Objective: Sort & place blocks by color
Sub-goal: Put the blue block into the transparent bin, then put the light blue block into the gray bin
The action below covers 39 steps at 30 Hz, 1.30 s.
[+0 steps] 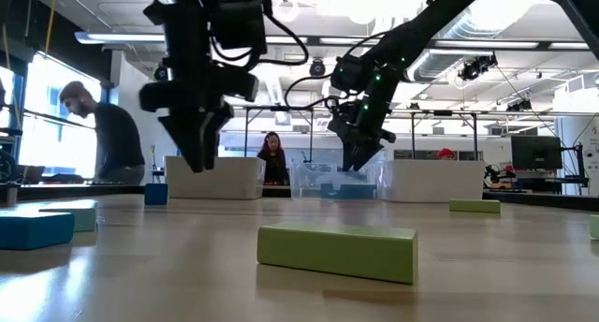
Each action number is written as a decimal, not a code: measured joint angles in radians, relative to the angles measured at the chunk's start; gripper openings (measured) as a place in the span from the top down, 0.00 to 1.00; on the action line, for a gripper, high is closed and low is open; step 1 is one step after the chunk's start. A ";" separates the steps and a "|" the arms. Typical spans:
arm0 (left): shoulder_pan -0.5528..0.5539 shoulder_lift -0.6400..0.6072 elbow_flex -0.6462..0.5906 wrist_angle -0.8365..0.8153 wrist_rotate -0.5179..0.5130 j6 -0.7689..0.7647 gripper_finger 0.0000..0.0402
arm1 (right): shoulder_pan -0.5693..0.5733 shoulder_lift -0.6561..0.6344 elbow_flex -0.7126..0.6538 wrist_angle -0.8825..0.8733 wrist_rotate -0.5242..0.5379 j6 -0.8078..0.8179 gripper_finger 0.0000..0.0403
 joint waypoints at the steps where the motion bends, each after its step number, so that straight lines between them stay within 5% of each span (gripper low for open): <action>1: -0.012 0.000 -0.007 -0.001 0.000 -0.011 0.46 | 0.000 0.000 0.000 0.000 0.001 -0.005 0.59; 9: -0.089 0.000 -0.026 -0.014 -0.012 -0.026 0.46 | 0.000 -0.008 0.000 -0.006 -0.006 -0.001 0.50; 23: -0.109 -0.051 -0.027 -0.067 -0.022 0.107 0.46 | 0.088 -0.189 0.000 -0.012 -0.006 0.092 0.49; 39: -0.329 -0.110 -0.027 -0.069 0.154 0.192 0.46 | 0.315 -0.215 0.001 -0.032 -0.022 0.140 0.49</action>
